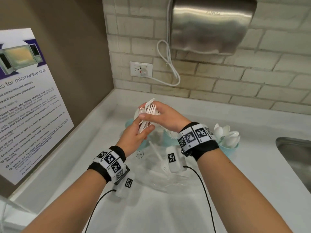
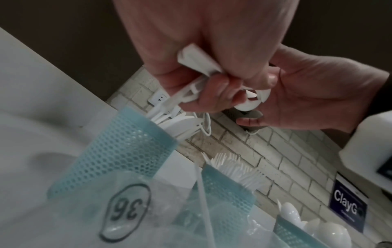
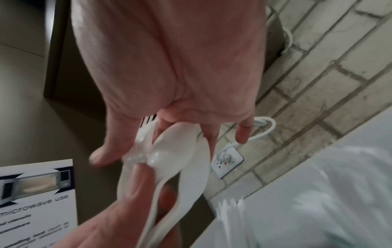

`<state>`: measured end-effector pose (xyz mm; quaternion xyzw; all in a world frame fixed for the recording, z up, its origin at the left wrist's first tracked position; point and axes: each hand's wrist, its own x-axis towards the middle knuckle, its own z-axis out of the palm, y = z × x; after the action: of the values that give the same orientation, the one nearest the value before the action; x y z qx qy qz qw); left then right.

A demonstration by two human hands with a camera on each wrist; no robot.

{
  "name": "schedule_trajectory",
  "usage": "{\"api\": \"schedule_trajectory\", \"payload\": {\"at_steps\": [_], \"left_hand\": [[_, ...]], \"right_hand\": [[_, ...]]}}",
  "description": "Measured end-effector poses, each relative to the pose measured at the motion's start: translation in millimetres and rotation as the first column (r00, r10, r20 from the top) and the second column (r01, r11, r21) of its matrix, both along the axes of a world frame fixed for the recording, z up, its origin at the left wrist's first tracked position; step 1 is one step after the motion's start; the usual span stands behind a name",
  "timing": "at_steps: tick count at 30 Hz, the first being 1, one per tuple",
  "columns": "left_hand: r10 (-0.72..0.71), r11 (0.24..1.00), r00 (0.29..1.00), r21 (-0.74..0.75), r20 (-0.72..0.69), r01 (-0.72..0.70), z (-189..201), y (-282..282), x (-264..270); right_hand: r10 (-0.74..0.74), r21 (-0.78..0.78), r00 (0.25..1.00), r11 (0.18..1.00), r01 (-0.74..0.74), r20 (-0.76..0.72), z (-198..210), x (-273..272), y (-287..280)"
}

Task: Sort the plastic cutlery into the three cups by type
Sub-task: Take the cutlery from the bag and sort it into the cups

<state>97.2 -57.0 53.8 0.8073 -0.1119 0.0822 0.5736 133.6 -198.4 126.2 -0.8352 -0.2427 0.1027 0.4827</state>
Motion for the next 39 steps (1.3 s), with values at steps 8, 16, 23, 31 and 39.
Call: {"api": "schedule_trajectory", "payload": {"at_steps": [8, 16, 23, 31, 39], "left_hand": [[-0.070, 0.994, 0.998, -0.085, 0.003, 0.070, 12.8, -29.9, 0.5], [-0.133, 0.976, 0.987, -0.185, -0.092, 0.115, 20.8, -51.3, 5.1], [-0.089, 0.993, 0.993, -0.080, -0.079, 0.083, 8.9, -50.3, 17.0], [0.007, 0.977, 0.997, -0.210, -0.076, -0.023, 4.0, -40.1, 24.5], [-0.004, 0.928, 0.984, -0.366, -0.180, -0.063, 5.8, -42.6, 24.3]], "right_hand": [[-0.109, 0.020, 0.994, 0.994, 0.108, 0.007, 7.5, -9.3, -35.3], [-0.197, 0.171, 0.980, 0.965, 0.197, -0.019, 21.1, -13.2, -63.0], [-0.440, 0.436, 0.888, 0.831, 0.345, 0.136, 55.3, -13.9, -80.3], [-0.568, 0.110, 0.788, 0.822, 0.559, 0.238, 10.6, 6.8, -91.8], [-0.585, 0.094, 0.790, 0.810, 0.579, 0.184, -39.8, 20.6, -73.8]]}}
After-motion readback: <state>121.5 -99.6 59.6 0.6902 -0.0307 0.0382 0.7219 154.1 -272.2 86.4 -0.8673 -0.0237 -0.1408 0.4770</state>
